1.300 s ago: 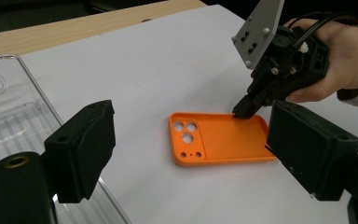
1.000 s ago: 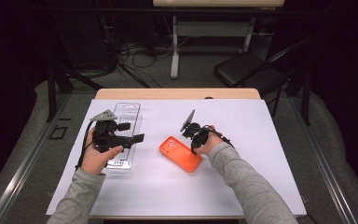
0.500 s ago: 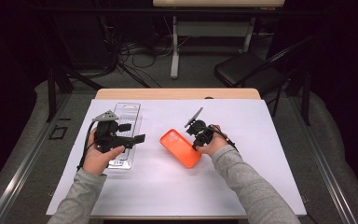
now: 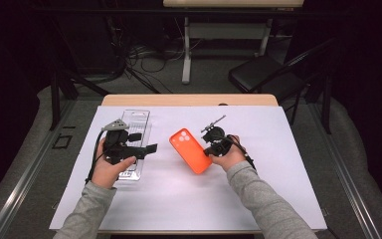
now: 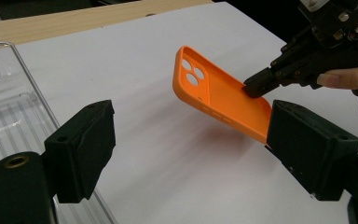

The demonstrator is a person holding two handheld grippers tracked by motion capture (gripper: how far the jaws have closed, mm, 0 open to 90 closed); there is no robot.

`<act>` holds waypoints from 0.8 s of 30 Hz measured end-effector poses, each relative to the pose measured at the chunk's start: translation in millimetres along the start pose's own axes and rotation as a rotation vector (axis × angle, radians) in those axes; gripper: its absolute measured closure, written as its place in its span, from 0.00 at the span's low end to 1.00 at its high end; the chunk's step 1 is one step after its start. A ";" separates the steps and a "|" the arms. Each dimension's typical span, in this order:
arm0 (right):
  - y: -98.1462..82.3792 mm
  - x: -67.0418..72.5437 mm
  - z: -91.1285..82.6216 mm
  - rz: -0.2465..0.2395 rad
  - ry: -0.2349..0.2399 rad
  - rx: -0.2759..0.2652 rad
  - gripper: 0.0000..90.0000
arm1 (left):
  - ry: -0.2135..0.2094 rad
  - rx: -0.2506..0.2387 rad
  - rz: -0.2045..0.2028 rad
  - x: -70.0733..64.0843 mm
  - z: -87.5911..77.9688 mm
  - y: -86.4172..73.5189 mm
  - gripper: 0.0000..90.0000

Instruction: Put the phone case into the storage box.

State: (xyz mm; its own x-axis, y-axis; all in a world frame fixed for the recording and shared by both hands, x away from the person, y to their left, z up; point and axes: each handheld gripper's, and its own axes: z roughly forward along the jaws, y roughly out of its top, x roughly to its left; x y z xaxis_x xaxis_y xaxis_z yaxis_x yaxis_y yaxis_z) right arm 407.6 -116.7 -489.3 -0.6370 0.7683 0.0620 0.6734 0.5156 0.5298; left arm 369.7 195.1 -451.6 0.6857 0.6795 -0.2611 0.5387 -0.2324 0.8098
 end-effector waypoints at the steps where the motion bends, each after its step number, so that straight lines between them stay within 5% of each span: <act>1: -0.5 1.0 -1.7 0.005 -0.002 -0.008 1.00 | -0.001 0.000 0.000 -0.8 0.4 -0.1 0.18; 24: -13.3 23.3 -19.6 0.055 -0.008 -0.232 1.00 | -0.044 -0.016 -0.007 -13.6 6.0 -0.9 0.18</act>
State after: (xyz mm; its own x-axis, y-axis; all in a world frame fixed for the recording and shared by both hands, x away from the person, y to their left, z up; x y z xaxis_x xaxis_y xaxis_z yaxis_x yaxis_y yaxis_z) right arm 376.4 -113.1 -478.4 -0.5986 0.7960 0.0900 0.6020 0.3729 0.7061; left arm 362.8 181.8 -452.0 0.7026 0.6499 -0.2896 0.5363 -0.2162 0.8159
